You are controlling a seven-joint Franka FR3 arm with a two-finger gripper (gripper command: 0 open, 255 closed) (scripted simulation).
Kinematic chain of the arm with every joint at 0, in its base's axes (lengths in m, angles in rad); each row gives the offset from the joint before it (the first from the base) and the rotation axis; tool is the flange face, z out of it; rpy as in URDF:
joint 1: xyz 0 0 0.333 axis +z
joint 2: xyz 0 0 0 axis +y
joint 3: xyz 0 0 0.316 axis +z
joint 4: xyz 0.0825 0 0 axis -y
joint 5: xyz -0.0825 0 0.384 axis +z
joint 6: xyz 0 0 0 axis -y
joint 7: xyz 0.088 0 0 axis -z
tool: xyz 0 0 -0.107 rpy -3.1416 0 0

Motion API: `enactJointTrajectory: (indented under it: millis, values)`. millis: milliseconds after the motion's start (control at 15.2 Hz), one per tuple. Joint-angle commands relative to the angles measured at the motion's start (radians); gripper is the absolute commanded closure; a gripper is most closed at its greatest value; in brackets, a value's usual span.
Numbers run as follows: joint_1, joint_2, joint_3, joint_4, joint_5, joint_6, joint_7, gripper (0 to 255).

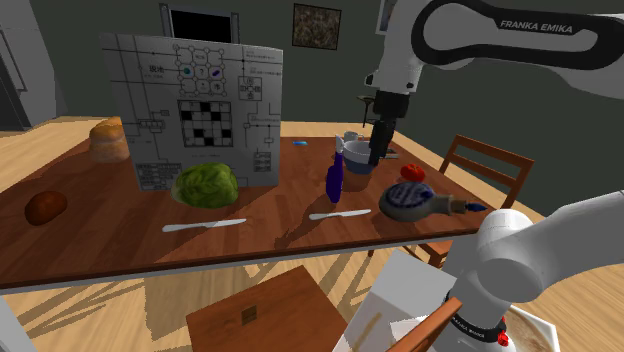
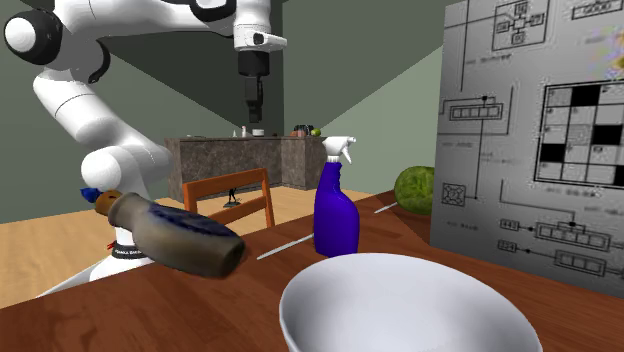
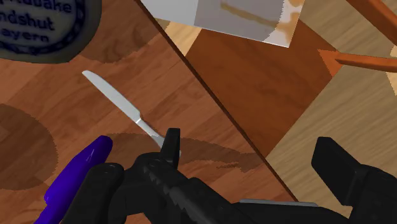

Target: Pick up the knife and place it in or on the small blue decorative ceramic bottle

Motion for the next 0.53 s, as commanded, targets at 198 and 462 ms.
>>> enactJointTrajectory:
  millis: [198,462]
  values:
    - [0.013,-0.020,-0.042,-0.106,-0.033,0.112,-0.119,0]
    - [0.028,-0.014,-0.105,-0.224,-0.076,0.272,-0.276,0]
